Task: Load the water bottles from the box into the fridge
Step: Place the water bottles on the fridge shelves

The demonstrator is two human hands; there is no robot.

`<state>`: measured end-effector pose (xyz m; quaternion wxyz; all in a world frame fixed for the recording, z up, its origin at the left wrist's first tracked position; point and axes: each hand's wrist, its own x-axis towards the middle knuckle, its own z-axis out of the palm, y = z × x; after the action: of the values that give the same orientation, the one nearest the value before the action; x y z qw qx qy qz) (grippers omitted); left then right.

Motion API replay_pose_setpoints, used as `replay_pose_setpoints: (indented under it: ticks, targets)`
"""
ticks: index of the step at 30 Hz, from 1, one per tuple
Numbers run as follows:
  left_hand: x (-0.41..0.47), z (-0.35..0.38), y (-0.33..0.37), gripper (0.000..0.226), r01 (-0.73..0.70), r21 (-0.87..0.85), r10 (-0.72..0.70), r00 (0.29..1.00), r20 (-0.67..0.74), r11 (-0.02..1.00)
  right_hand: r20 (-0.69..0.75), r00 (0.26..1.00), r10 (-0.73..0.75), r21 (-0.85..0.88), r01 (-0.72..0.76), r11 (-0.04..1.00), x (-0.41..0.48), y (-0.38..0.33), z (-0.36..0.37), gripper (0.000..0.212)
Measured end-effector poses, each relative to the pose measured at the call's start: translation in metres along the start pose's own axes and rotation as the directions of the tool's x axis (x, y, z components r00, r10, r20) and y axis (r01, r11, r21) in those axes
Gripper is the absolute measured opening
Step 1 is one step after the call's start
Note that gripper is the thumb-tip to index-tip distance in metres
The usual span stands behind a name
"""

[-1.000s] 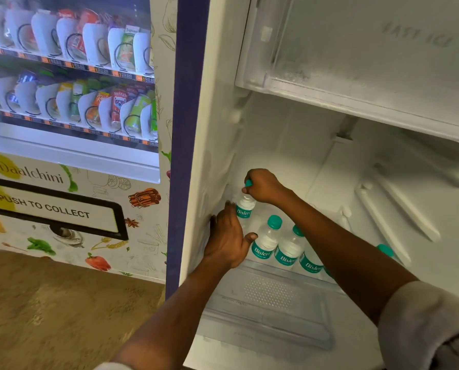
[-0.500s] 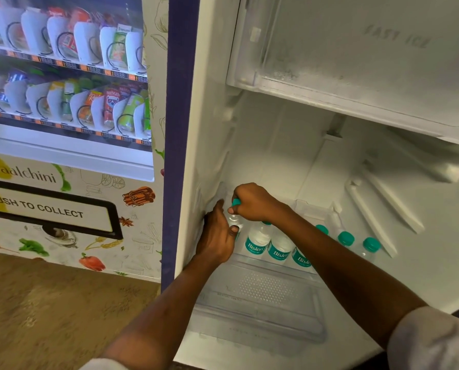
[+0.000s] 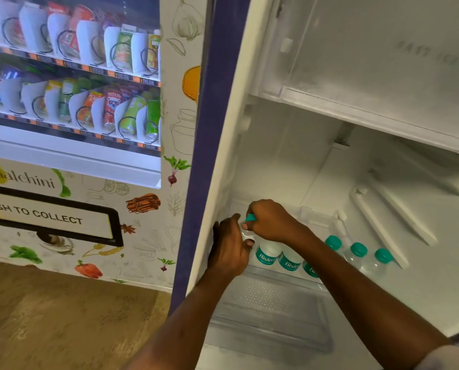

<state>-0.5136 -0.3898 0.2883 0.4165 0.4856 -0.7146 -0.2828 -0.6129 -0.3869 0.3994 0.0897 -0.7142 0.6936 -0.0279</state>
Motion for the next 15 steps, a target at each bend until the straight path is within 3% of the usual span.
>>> replay_pose_setpoints:
  ticks: [12, 15]
  targets:
    - [-0.002, 0.004, -0.006, 0.045, -0.013, 0.068, 0.011, 0.999, 0.034, 0.998, 0.024, 1.0, 0.003, 0.002, -0.003, 1.0, -0.002, -0.004, 0.0, 0.038]
    - [0.0, 0.008, -0.009, 0.038, 0.01, 0.227, -0.016, 1.0, 0.025, 0.974, 0.029, 1.0, -0.008, 0.001, 0.008, 1.0, -0.003, -0.001, -0.002, 0.039]
